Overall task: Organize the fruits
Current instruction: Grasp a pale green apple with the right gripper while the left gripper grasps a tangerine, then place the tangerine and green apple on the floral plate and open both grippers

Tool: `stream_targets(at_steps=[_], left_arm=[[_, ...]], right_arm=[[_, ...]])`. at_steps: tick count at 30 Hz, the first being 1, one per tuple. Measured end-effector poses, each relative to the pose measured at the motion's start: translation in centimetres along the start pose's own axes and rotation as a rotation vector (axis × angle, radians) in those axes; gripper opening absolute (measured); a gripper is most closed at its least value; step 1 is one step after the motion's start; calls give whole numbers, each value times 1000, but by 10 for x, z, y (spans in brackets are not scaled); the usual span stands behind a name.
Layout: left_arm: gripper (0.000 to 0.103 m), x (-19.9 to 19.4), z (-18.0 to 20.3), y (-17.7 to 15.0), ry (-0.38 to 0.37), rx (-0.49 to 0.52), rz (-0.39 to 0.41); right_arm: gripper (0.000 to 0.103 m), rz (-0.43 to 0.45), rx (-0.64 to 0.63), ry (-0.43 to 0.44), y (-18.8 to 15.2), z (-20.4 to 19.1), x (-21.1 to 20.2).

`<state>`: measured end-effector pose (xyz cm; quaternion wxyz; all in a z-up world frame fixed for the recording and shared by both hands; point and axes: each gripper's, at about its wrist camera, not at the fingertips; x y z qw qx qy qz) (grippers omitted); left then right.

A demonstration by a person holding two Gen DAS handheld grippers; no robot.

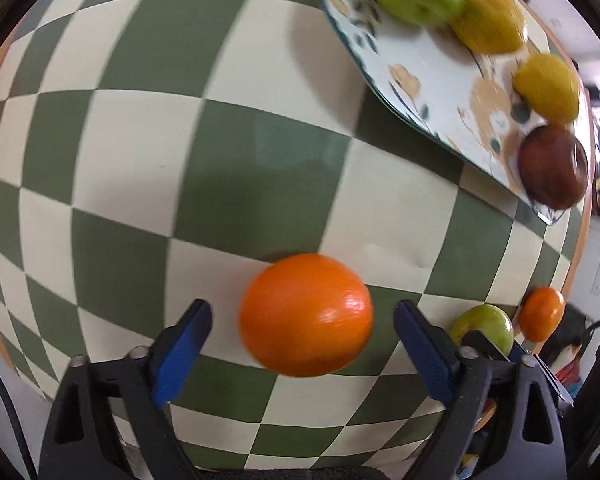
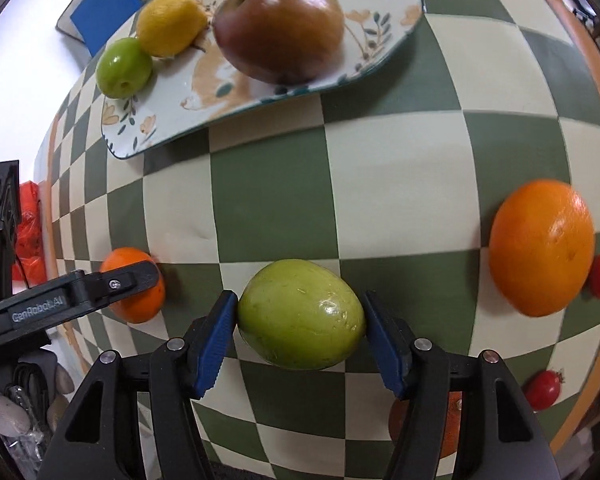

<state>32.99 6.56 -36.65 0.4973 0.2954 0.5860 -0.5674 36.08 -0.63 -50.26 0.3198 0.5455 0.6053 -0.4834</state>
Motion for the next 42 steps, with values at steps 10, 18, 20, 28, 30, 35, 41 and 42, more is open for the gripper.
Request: stream_targets(at_steps=[10,18,20,28,30,35,41,42], left_arm=[[61,2,18,-7,88,74,44],[61,-39,29,-25,32,113,116],[61,-59,33,-27,19,131,156],[61,-97,55,24,22,168,193],[61,-92,60,41,7,157,162],[61,-81,84,81,-17,144,108],[61,-72,100,91,9,161,66],[61,-71,102,91,14,168,62]], right_arm=[[65,-11,-6,1,1,5,1],[65,31,2,95,2,-12,-23],[65,73,16,136,6,-11,-43],[65,249,97,159,76,11,-126],[65,260,120,129,103,20,-131],[65,228,152,68,151,34,-120],[66,169,184,67,170,49,-95],[68,161,191,85,170,51,-93]])
Point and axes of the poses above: each gripper's, at about its wrist camera, not at the fingertips, and x roughly the way its jaws point, z to its right, y to its top, and after that the axes turned 8 degrees about -z, right-handed
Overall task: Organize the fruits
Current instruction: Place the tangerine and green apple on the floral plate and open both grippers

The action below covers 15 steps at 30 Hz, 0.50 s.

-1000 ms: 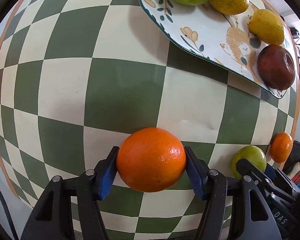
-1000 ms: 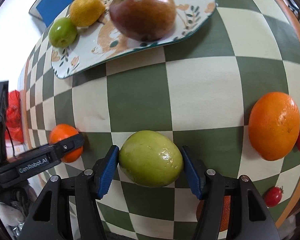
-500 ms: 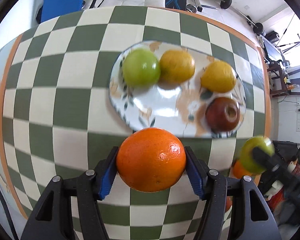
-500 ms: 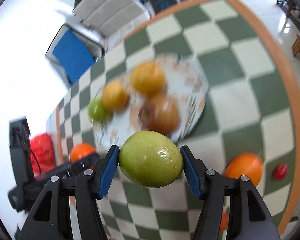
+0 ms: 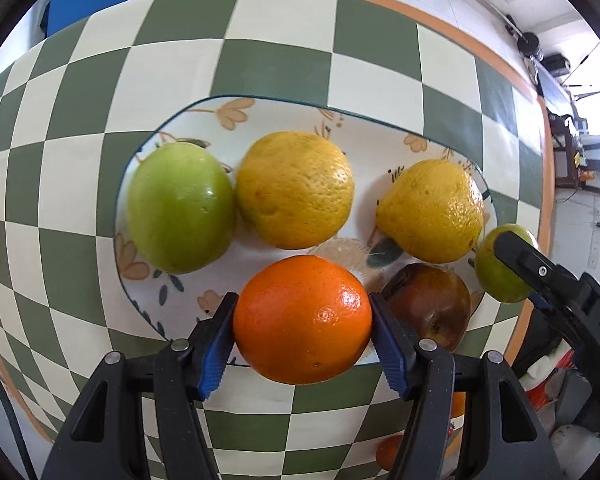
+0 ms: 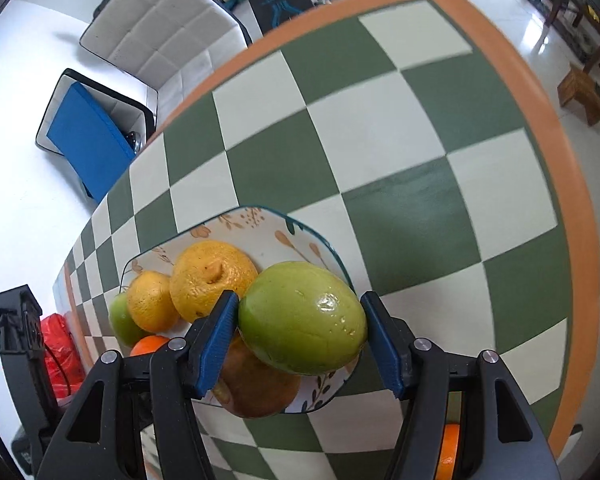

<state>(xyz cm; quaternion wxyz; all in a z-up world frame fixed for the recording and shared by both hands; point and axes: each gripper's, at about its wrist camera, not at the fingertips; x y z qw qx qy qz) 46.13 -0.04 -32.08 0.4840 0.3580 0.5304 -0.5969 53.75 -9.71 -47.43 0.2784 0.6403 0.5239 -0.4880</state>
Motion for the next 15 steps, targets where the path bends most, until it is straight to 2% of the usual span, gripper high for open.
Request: stream_targets(at_steps=[1,3,5,6,7,8,10,15], left_arm=[[61,0,1,-1,-2,6,-2],[62,1,3,0,12,4,-2],[72,-1,4,-1,28,4,10],[85,-5,3,-3,34,8,25],[90,-9,2,-5,38,13,41],[90,-14,3,-7,43,18,54],[90,-22,2,-9,67,26,78],[90,-49,-9,-26,119,22,176]], right_arm=[[77,-4,7,18,-1,1,0],[82,-8,10,33,-3,2,-2],[82,-2,-3,23,-5,1,-6],[82,2,-10,14,-7,0,-9],[82,5,-15,4,-10,0,-12],[82,11,-23,-3,-12,-1,-14],[92,28,-53,-53,-19,-4,-22],[94,91,-174,-197,-48,-22,-38]])
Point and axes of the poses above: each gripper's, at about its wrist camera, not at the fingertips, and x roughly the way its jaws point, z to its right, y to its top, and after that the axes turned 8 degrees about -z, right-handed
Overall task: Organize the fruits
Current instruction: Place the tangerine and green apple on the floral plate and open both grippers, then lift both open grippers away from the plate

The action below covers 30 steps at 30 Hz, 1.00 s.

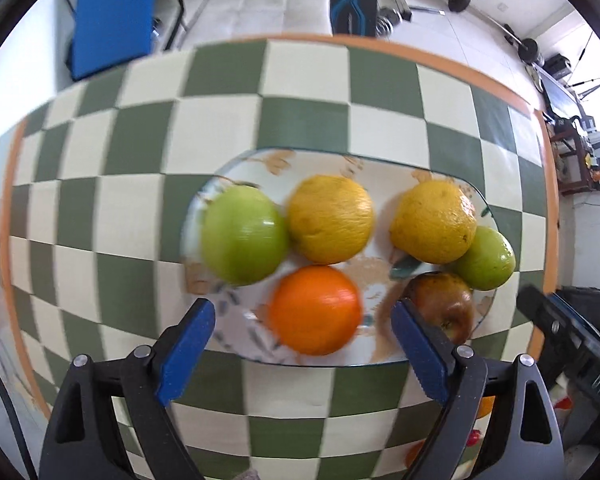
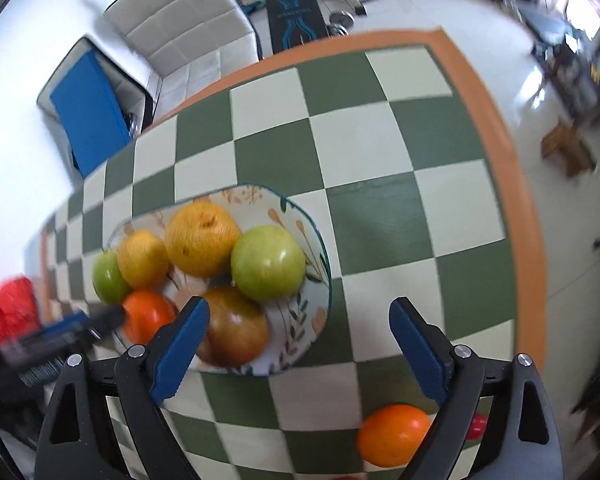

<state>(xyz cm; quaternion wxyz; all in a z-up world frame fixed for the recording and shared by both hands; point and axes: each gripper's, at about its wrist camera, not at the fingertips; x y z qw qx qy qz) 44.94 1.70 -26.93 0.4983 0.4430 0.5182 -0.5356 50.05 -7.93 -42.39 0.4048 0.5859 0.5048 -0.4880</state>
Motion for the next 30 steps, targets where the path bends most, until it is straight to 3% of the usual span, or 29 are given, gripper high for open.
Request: stream_targets(at_steps=[6,14,30], left_arm=[[90,-26,-14,-30,74,-7,125],[90,-51,-16,-70,101,6,212],[90,-144,-11,-171,55,68,422]], right_arm=[[96,65,-99,-102,-38,-22,-20],[96,128,-124,-116,-84,-32,-51],[96,333,-174,-95,-180,-51,-178]])
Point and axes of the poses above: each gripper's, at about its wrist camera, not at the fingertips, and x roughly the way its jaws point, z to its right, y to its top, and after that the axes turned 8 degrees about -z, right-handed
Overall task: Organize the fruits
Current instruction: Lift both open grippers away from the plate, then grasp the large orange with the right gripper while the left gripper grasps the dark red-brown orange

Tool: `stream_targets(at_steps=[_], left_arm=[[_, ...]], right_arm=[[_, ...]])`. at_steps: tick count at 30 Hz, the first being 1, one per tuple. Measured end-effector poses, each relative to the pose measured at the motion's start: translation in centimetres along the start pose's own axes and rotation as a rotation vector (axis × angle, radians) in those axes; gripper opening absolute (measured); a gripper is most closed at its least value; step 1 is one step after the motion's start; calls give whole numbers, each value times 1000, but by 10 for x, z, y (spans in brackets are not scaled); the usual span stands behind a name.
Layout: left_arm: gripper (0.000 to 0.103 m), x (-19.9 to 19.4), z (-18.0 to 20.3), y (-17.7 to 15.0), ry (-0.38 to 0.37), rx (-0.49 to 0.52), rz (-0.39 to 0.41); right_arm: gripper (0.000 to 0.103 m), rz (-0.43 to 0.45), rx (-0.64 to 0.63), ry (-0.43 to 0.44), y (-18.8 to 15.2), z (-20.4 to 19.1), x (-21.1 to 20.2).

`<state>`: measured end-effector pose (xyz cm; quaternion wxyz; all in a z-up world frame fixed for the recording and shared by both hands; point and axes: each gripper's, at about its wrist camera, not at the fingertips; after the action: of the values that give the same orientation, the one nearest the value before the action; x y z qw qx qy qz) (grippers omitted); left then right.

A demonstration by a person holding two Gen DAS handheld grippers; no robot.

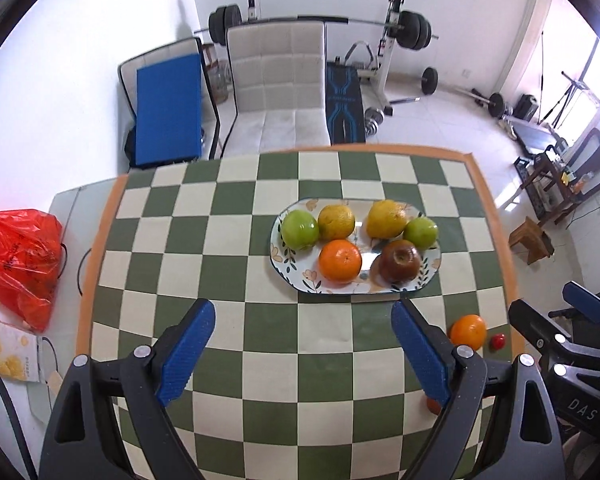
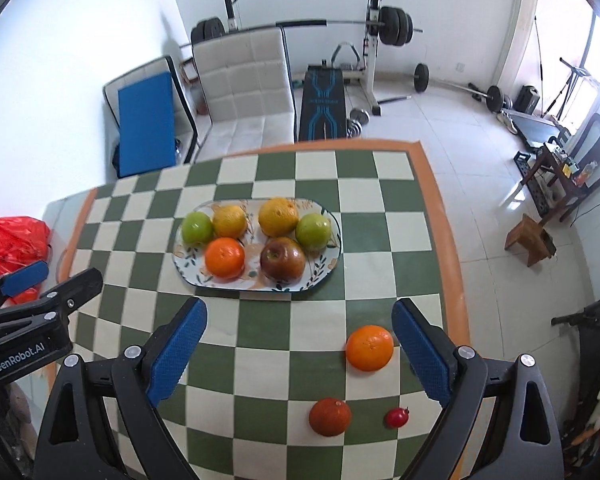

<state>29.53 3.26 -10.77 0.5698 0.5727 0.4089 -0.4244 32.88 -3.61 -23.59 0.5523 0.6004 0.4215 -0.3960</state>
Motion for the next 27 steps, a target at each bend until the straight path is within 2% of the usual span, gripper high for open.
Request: stream_targets(at_steps=[7,13,22,27], left_arm=[[90,-45,-2,-16,-7,0,58],[90,-67,-1,-30,-9,-2,85],[90,-77,5,-40,-14,6,91],[93,-70,8,-40,-11,10,65]], right_arm=[[96,70,1,9,-18,-2,-55],[96,99,-7,25,-32,-6,-82],[96,99,5,64,-42,-7,-88],[96,75,56,104,-39,10,-73]])
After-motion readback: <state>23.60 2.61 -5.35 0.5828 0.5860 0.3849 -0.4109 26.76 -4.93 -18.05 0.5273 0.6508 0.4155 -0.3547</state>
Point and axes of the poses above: each gripper's, at about its wrist camera, not at the fingertips, and x roughly the way its jaws point, z to its right, y to its top, and after that the axes turned 8 degrees about -z, right-handed
